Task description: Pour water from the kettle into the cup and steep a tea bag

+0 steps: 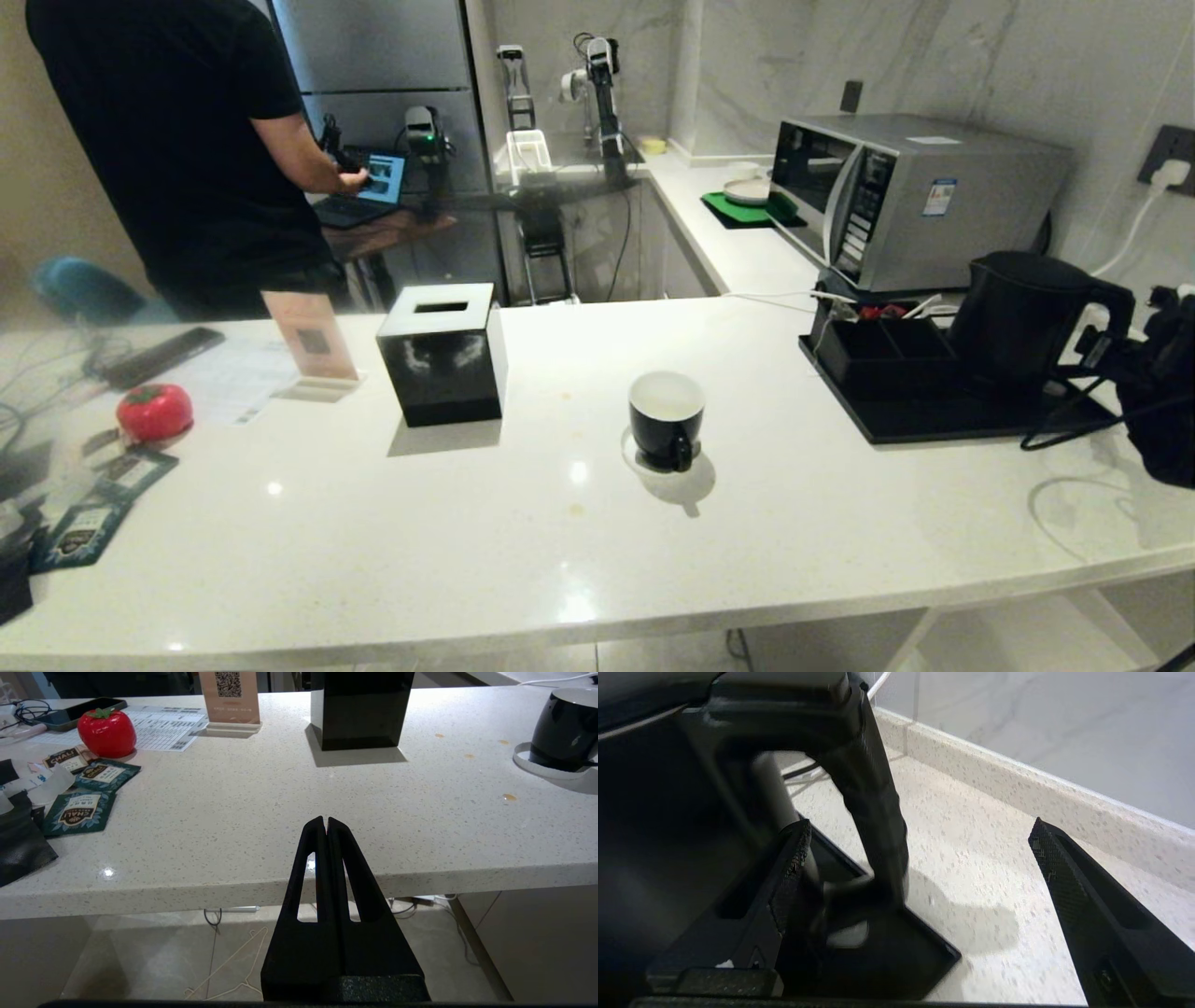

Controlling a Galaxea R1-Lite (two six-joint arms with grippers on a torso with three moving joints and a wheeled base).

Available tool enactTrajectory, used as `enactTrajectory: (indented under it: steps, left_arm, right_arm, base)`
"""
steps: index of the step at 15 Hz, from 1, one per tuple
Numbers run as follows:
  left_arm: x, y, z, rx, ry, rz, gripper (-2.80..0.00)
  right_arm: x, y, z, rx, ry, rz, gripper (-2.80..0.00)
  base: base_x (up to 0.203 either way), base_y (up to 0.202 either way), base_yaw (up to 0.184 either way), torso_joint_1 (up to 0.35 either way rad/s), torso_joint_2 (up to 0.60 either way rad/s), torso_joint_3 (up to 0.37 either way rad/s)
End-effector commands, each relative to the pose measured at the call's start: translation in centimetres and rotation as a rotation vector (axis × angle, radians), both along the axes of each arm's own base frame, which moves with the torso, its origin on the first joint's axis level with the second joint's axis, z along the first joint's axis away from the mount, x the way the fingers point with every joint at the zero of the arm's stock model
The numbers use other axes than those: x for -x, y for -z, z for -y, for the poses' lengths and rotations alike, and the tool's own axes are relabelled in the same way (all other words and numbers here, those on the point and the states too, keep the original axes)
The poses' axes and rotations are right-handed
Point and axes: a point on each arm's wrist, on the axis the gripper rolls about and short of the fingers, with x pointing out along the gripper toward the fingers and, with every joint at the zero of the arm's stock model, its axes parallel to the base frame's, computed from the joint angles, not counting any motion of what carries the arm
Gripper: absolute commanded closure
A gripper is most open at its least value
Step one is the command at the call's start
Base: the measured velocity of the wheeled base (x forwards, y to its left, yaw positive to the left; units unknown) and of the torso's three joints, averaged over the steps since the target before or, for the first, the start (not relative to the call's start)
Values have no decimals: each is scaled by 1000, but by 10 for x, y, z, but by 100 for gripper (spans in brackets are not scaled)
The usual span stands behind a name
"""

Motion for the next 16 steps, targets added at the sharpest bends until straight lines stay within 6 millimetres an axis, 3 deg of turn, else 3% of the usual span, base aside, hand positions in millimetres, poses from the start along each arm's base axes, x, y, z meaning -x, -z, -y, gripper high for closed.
enactTrajectory:
  steps: [1,12,16]
  left_arm:
    - [0,0,0,1,0,-1,0]
    - [0,0,0,1,0,-1,0]
    - [0,0,0,1,0,-1,0]
  right_arm:
    - [8,-4,-4,1,2,3,-280]
    - [64,-4,-29,-9,3,-17,-280]
    - [94,0,-42,-25,2,-47,-280]
  base:
    - [0,0,0,0,0,0]
    - [0,0,0,0,0,0]
    - [0,0,0,0,0,0]
